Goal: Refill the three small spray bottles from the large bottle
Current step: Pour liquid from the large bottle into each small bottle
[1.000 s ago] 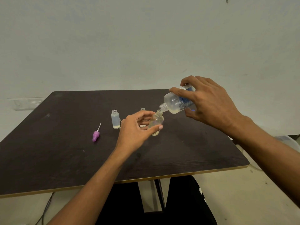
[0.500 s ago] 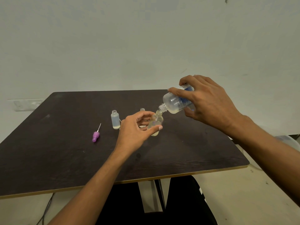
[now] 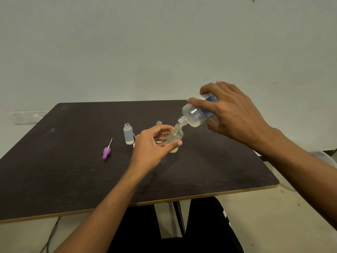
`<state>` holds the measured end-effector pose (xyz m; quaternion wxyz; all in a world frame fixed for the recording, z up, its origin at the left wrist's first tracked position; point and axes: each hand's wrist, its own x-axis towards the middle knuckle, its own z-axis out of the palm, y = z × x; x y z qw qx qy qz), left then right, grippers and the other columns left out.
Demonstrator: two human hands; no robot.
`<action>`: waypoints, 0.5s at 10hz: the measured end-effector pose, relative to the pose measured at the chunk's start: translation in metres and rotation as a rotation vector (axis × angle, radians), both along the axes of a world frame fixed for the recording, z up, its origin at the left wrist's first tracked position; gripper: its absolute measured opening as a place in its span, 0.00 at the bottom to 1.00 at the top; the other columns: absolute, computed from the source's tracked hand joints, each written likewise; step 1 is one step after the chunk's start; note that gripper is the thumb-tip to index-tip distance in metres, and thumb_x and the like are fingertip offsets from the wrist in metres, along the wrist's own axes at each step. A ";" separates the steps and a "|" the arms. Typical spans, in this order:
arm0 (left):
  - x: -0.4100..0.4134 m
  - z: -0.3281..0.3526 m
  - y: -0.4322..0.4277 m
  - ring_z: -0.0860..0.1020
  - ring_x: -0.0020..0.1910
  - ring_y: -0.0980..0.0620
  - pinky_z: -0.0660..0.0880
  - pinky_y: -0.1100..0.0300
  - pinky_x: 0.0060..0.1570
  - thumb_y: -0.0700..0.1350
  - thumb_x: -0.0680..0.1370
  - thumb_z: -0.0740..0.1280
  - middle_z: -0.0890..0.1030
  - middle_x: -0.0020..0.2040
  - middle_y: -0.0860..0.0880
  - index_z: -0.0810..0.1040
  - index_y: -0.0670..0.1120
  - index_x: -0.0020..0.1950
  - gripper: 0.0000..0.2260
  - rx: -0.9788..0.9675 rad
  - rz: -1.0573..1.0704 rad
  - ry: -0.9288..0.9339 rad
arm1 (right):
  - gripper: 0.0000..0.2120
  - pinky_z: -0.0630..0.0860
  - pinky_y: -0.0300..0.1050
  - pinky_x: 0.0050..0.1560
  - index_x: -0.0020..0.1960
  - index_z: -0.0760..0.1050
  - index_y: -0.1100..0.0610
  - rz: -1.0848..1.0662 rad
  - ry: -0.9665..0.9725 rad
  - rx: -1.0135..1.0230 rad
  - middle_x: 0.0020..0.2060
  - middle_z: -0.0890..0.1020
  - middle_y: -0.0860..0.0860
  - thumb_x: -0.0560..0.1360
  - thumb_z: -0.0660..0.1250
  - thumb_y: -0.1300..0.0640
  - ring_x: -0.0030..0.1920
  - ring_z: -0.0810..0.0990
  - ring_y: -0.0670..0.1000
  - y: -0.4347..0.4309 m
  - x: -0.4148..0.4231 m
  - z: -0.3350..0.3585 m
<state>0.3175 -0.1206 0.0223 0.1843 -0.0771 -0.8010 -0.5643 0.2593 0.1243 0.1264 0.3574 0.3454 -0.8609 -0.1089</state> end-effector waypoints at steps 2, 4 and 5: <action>0.000 -0.001 0.000 0.84 0.54 0.63 0.83 0.63 0.54 0.53 0.69 0.83 0.87 0.55 0.57 0.84 0.52 0.63 0.23 -0.001 0.006 -0.006 | 0.36 0.74 0.54 0.66 0.75 0.73 0.46 0.010 0.001 -0.005 0.67 0.75 0.55 0.69 0.79 0.55 0.62 0.76 0.60 0.000 0.000 0.000; 0.000 -0.001 0.001 0.84 0.54 0.62 0.83 0.64 0.54 0.52 0.69 0.83 0.87 0.55 0.56 0.84 0.51 0.62 0.23 0.021 -0.002 -0.008 | 0.35 0.72 0.55 0.68 0.75 0.73 0.47 0.019 0.009 0.007 0.67 0.75 0.56 0.70 0.79 0.56 0.63 0.76 0.60 -0.001 0.002 0.002; 0.001 -0.001 0.001 0.84 0.54 0.62 0.83 0.64 0.53 0.52 0.69 0.83 0.87 0.55 0.56 0.84 0.51 0.62 0.23 0.022 -0.008 -0.006 | 0.34 0.72 0.55 0.68 0.75 0.73 0.47 0.023 0.008 0.008 0.67 0.75 0.56 0.71 0.78 0.56 0.63 0.76 0.60 -0.001 0.002 0.002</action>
